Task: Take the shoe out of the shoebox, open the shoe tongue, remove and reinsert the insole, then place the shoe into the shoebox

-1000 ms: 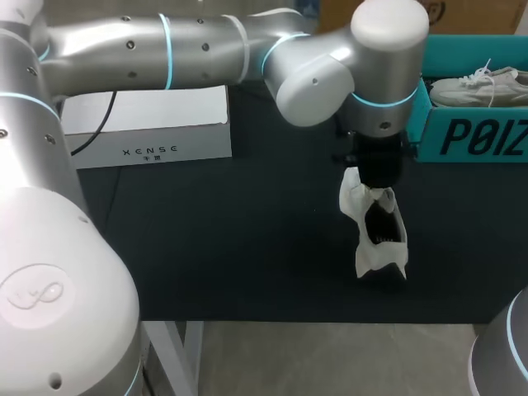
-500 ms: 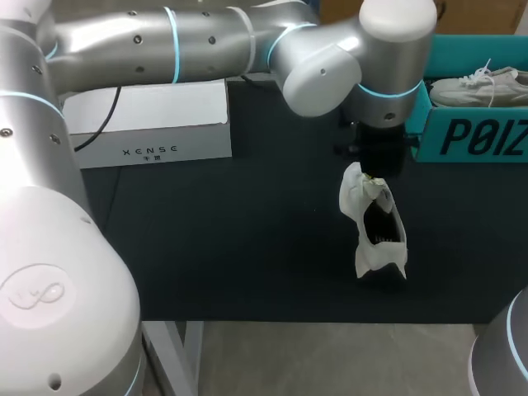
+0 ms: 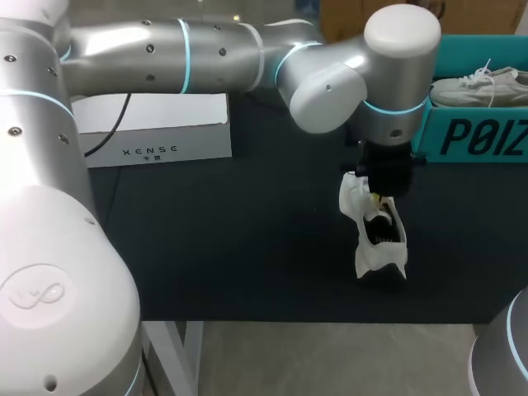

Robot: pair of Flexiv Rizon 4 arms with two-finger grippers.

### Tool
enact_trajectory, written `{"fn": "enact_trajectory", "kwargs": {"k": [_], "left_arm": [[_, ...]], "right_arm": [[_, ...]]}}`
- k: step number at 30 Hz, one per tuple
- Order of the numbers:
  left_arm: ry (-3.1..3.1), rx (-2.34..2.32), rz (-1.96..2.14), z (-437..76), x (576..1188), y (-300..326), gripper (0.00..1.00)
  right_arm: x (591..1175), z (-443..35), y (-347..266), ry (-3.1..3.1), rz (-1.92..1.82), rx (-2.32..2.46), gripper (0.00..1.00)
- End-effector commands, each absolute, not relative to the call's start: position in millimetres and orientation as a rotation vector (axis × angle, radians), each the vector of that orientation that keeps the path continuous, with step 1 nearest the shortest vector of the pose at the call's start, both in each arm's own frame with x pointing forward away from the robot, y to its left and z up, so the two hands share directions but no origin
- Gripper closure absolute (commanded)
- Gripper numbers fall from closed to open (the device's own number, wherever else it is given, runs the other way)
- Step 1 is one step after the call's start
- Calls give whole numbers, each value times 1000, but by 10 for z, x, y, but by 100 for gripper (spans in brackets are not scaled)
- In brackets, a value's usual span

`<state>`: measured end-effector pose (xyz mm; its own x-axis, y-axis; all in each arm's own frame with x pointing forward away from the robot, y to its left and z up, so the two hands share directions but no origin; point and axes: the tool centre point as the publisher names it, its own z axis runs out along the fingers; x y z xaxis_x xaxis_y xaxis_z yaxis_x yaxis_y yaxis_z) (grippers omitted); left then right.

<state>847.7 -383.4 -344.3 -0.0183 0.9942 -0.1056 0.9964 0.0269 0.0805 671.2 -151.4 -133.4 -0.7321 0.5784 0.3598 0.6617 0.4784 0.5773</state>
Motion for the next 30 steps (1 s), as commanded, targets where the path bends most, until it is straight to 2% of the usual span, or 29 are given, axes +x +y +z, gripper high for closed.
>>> {"fn": "enact_trajectory", "kwargs": {"k": [1,10,17,18,19,30], "left_arm": [[2154,2102,-24,-3448,8488,-3829,100],[2285,1944,-29,-3076,8438,-3674,100],[2547,1636,-167,-2784,7800,-3426,100],[2566,1641,-238,-2732,7660,-3413,60],[2578,1629,-278,-2685,7546,-3393,0],[2578,1629,-278,-2685,7546,-3393,0]], "right_arm": [[6719,-1338,-1515,-2600,-1089,-1096,0],[6719,-1338,-1515,-2600,-1089,-1096,0],[6719,-1338,-1515,-2600,-1089,-1096,0],[6719,-1338,-1515,-2600,-1089,-1096,0],[6719,-1338,-1515,-2600,-1089,-1096,0],[6719,-1338,-1515,-2600,-1089,-1096,0]]}}
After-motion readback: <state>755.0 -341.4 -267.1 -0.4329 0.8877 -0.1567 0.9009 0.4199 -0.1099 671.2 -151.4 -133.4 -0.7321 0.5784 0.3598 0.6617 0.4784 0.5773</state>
